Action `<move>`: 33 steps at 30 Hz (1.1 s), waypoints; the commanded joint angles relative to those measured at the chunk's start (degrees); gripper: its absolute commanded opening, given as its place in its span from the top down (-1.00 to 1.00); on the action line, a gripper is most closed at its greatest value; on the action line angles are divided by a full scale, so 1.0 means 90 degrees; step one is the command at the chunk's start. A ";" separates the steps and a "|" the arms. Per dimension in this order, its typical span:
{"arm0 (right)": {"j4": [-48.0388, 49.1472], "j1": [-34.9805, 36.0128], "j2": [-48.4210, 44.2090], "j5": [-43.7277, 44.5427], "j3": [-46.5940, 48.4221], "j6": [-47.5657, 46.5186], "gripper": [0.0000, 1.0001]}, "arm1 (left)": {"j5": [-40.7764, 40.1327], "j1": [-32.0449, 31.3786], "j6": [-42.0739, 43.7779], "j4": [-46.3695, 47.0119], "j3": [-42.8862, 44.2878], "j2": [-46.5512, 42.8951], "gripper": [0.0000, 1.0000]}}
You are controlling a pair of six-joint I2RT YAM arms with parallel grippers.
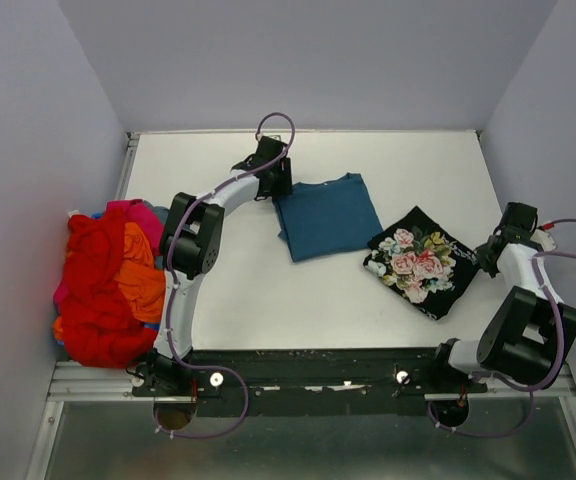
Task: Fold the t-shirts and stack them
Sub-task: Put the neatly folded tshirt into the corner of the board with both arms
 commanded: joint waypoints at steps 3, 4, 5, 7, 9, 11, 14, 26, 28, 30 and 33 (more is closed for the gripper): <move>0.0476 -0.0043 -0.0105 -0.0390 -0.0011 -0.0210 0.98 | 0.0224 -0.0064 -0.0026 0.0187 0.0207 -0.0766 -0.64; 0.0534 -0.0043 -0.0096 -0.0458 -0.0031 -0.0229 0.99 | 0.0438 -0.0122 -0.0065 0.0313 0.0168 -0.0864 -0.65; 0.0573 -0.0043 -0.0086 -0.0555 -0.0041 -0.0230 0.99 | 0.0604 -0.0200 -0.0075 0.0450 0.0168 -0.0914 -0.66; 0.0632 -0.0043 -0.0057 -0.0654 -0.0050 -0.0249 0.99 | 0.0878 -0.0453 -0.0056 0.0539 0.0362 -0.0885 -0.66; 0.0652 -0.0043 -0.0047 -0.0703 -0.0051 -0.0288 0.99 | 0.1268 -0.0707 0.0052 0.0481 0.0722 -0.0661 -0.66; 0.0681 -0.0043 -0.0066 -0.0761 -0.0050 -0.0308 0.99 | 0.1746 -0.0854 -0.0045 0.0442 0.1104 -0.0378 -0.66; 0.0710 -0.0043 -0.0105 -0.0820 -0.0060 -0.0347 0.99 | 0.2634 -0.0991 -0.0405 0.0715 0.1456 0.0110 -0.71; 0.0672 -0.0043 -0.0135 -0.0820 -0.0060 -0.0357 0.99 | 0.3740 -0.1704 -0.1286 0.0617 0.3429 0.2083 -0.80; 0.0681 -0.0053 -0.0125 -0.0840 -0.0050 -0.0366 0.99 | 0.3789 -0.1763 -0.1373 0.0744 0.3449 0.2191 -0.89; 0.0691 -0.0043 -0.0105 -0.0859 -0.0050 -0.0357 0.99 | 0.3819 -0.1812 -0.1432 0.0813 0.3459 0.2298 -0.93; 0.0681 -0.0043 -0.0086 -0.0888 -0.0050 -0.0357 0.99 | 0.3935 -0.1870 -0.1549 0.0949 0.3479 0.2435 -0.93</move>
